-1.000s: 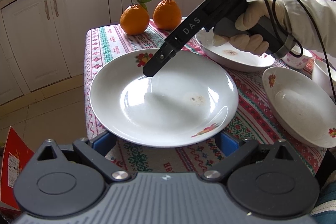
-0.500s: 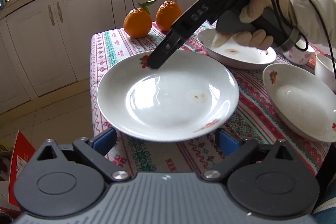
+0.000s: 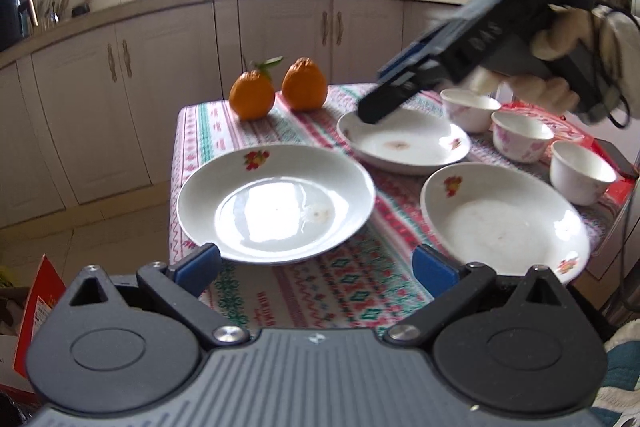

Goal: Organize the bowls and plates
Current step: 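Carry the held plate across the table with the right gripper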

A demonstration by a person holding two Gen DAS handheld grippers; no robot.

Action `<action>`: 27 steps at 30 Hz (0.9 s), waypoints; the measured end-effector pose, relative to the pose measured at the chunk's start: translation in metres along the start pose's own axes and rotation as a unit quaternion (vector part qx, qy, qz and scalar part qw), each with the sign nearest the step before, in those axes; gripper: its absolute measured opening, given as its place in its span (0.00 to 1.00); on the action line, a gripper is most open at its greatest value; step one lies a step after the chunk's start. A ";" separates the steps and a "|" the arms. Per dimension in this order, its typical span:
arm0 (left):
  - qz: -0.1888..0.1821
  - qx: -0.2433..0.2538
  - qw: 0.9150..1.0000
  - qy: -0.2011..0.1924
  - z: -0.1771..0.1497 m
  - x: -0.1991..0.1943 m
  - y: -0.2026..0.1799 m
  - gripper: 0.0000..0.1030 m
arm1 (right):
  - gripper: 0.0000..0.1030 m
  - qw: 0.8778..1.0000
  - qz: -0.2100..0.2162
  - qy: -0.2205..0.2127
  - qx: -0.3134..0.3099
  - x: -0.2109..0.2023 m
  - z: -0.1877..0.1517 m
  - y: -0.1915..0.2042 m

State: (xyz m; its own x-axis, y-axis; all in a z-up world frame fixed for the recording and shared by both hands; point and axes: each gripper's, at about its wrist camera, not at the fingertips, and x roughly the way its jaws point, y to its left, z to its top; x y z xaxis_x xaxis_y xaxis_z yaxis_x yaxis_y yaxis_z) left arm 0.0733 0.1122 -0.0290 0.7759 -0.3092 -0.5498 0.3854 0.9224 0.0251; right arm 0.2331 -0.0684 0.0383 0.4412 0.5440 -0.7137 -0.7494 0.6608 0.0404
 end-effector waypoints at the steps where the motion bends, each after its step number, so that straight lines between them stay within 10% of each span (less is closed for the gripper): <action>1: 0.000 -0.001 1.000 -0.005 0.000 -0.004 -0.003 0.99 | 1.00 1.000 -0.007 -0.004 0.001 -0.009 -0.006 0.004; 11: 0.001 0.013 1.000 -0.013 -0.007 -0.020 -0.040 0.99 | 1.00 0.995 -0.079 -0.030 0.045 -0.077 -0.091 0.027; 27: -0.073 0.069 0.994 0.032 -0.032 0.013 -0.094 0.99 | 1.00 0.982 -0.065 0.035 0.176 -0.085 -0.142 -0.024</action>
State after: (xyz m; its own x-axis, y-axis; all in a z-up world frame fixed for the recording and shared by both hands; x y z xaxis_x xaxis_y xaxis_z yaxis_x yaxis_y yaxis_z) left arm 0.0310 0.0285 -0.0648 0.6745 -0.4183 -0.6083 0.5603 0.8266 0.0529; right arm 0.1433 -0.2039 -0.0010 0.4779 0.4154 -0.7740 -0.4677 0.8662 0.1761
